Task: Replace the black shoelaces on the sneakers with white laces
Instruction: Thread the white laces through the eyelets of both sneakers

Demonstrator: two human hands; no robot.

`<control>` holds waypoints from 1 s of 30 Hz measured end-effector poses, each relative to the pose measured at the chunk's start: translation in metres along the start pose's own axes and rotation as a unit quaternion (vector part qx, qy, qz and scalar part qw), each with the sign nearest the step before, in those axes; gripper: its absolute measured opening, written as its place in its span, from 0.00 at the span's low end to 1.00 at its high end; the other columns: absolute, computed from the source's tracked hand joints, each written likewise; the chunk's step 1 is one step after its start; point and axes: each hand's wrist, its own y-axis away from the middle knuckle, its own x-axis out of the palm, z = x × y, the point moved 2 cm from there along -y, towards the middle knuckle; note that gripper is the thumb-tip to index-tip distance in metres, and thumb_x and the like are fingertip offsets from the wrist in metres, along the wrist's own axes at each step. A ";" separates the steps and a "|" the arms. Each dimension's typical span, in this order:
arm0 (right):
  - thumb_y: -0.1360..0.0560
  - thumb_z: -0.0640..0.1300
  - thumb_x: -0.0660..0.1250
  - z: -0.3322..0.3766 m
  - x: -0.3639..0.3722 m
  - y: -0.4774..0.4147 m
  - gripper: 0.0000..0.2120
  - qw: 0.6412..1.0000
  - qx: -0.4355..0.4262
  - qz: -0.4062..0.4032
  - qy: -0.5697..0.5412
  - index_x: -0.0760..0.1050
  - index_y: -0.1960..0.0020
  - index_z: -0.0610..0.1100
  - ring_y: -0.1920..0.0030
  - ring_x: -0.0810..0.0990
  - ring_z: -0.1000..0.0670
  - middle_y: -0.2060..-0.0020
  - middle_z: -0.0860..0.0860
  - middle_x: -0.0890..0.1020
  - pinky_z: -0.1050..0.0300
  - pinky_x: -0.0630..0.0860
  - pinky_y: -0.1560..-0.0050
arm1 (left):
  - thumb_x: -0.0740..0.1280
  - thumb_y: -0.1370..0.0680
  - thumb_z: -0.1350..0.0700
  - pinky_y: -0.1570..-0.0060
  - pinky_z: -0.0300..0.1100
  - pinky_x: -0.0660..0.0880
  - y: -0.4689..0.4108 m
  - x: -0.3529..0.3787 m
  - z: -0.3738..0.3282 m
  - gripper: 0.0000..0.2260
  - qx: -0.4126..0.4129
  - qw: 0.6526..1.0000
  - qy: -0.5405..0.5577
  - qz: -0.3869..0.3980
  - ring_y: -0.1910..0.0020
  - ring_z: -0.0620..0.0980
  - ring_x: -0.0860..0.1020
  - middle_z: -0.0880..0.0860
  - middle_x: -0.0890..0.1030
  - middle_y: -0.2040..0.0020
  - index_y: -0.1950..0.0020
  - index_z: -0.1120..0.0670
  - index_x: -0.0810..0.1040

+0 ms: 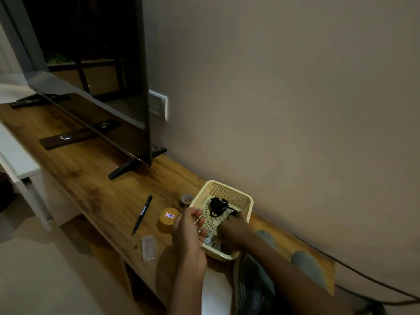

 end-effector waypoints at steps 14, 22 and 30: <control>0.30 0.31 0.69 -0.049 -0.086 0.167 0.07 0.707 0.135 -0.325 -0.613 0.79 0.63 0.41 0.70 0.78 0.56 0.71 0.51 0.80 0.65 0.75 0.67 | 0.69 0.28 0.46 0.50 0.36 0.75 0.052 0.037 0.031 0.17 0.023 0.854 -0.241 0.460 0.43 0.44 0.79 0.44 0.81 0.43 0.39 0.45 0.77; 0.30 0.34 0.70 -0.055 -0.037 0.181 0.03 0.600 0.205 -0.341 -0.694 0.80 0.60 0.41 0.67 0.80 0.52 0.68 0.49 0.82 0.62 0.75 0.67 | 0.66 0.23 0.55 0.63 0.35 0.76 0.068 0.057 0.066 0.06 0.048 0.844 -0.300 0.443 0.62 0.43 0.81 0.50 0.84 0.58 0.48 0.53 0.80; 0.29 0.34 0.69 -0.084 -0.022 0.183 0.04 0.564 0.235 -0.315 -0.726 0.79 0.60 0.40 0.63 0.77 0.50 0.66 0.48 0.81 0.58 0.73 0.64 | 0.67 0.24 0.59 0.72 0.36 0.73 0.049 0.056 0.065 0.04 0.141 0.915 -0.302 0.226 0.68 0.46 0.78 0.54 0.81 0.60 0.56 0.54 0.73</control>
